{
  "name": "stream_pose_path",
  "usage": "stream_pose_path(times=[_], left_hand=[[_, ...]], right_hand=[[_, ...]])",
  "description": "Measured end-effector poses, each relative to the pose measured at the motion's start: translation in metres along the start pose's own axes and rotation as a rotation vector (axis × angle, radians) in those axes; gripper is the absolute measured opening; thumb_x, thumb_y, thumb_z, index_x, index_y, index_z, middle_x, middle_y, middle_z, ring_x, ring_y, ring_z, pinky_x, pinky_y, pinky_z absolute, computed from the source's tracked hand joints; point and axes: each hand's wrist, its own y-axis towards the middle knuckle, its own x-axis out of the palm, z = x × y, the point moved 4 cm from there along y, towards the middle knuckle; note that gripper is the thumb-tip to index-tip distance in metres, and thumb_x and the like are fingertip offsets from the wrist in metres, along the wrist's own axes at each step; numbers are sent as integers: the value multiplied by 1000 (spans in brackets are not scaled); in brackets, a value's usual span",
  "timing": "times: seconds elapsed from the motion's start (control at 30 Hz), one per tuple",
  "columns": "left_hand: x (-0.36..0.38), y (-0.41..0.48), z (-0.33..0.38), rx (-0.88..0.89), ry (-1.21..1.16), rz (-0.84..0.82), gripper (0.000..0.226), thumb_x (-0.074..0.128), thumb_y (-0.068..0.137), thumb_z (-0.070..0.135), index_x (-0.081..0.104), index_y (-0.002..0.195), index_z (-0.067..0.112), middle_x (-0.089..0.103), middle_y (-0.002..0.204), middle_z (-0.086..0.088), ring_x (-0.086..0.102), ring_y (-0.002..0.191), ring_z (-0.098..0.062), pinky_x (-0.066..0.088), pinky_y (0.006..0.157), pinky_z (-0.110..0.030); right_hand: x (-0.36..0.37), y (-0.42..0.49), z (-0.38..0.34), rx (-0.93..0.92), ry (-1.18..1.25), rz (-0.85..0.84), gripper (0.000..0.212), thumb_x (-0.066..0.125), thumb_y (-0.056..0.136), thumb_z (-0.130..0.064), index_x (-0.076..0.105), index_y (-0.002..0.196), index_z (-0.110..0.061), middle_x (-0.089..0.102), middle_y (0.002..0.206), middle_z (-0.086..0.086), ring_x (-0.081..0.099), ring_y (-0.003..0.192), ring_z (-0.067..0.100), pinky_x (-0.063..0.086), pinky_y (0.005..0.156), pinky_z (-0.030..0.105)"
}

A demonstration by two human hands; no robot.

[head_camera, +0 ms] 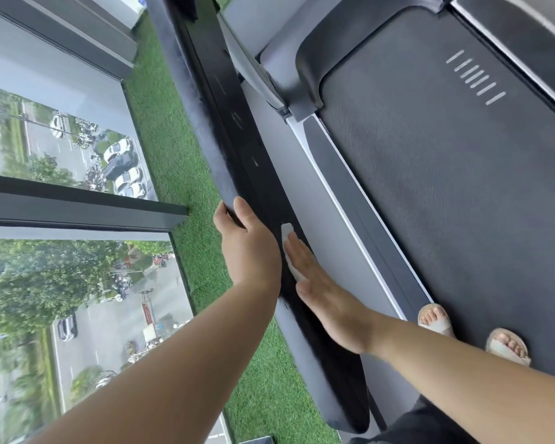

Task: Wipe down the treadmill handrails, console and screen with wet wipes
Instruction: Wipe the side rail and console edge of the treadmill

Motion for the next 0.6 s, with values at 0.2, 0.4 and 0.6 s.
stream_pose_path(times=[0.2,0.4,0.6], left_hand=[[1,0,0,2,-9,-6,47,25,100,47,28,143,28,44,109,13,44,96,-11,31,83,-28],[1,-1,2,2,-24,-9,47,25,100,46,27,144,28,49,115,9,45,98,-12,32,85,-28],[1,0,2,-3,-19,3,48,25,100,47,25,145,29,47,138,5,47,119,-16,31,90,-28]], right_hand=[[2,10,0,102,94,55,56,8,89,-67,-10,138,-46,-22,148,-30,-21,133,-17,-11,114,15],[-11,19,8,212,107,91,57,11,89,-58,-8,139,-40,-17,154,-20,-15,137,-12,-8,118,23],[-12,22,10,123,102,82,44,14,105,-33,1,147,-32,-8,154,-22,-12,141,-5,-8,109,8]])
